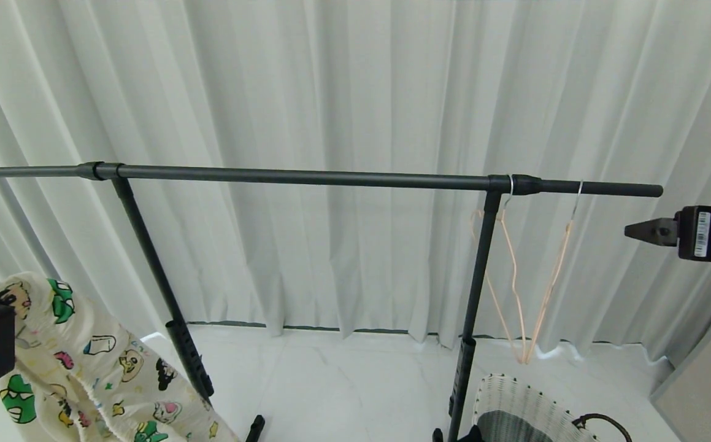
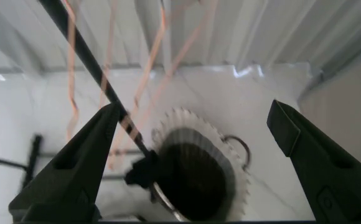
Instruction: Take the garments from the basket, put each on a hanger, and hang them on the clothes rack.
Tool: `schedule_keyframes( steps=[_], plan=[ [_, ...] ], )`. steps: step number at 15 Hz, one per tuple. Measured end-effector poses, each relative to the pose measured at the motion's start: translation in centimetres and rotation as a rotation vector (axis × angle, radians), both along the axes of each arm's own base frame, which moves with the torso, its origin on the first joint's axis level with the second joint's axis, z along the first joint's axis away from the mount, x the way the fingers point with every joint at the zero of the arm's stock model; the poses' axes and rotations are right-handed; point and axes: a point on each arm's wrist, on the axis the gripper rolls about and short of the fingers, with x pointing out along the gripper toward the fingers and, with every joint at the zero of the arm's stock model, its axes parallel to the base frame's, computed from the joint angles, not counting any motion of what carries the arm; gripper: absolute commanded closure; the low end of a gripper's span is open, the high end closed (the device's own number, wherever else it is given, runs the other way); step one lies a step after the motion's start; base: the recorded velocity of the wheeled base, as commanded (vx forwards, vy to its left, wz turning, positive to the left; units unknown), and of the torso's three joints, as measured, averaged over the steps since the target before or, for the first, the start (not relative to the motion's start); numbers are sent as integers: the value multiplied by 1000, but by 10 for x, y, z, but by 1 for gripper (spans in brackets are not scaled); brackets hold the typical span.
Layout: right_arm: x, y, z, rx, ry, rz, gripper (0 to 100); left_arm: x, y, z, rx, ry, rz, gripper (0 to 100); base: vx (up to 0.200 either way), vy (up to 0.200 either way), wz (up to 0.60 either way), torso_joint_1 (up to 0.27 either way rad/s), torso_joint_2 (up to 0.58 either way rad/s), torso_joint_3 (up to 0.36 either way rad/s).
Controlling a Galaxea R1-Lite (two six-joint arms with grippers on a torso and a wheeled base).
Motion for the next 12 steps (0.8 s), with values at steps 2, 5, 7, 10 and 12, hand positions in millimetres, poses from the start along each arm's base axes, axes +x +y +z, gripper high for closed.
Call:
schedule_keyframes(
  steps=[2, 5, 7, 10, 12],
  plan=[
    [21, 8, -12, 26, 29, -15, 0, 0, 1, -1, 2, 3, 13, 100, 0, 0, 0, 0, 0, 0],
    [53, 23, -39, 89, 87, -56, 0, 0, 4, -7, 2, 25, 35, 100, 0, 0, 0, 0, 0, 0],
    [75, 33, -59, 92, 118, -84, 0, -1, 4, -9, 2, 30, 42, 100, 0, 0, 0, 0, 0, 0],
    [99, 42, -87, 79, 160, -107, 0, 0, 4, -11, 1, 40, 44, 100, 0, 0, 0, 0, 0, 0],
    [110, 45, -101, 69, 186, -113, 0, -1, 5, -14, 2, 49, 45, 100, 0, 0, 0, 0, 0, 0]
  ],
)
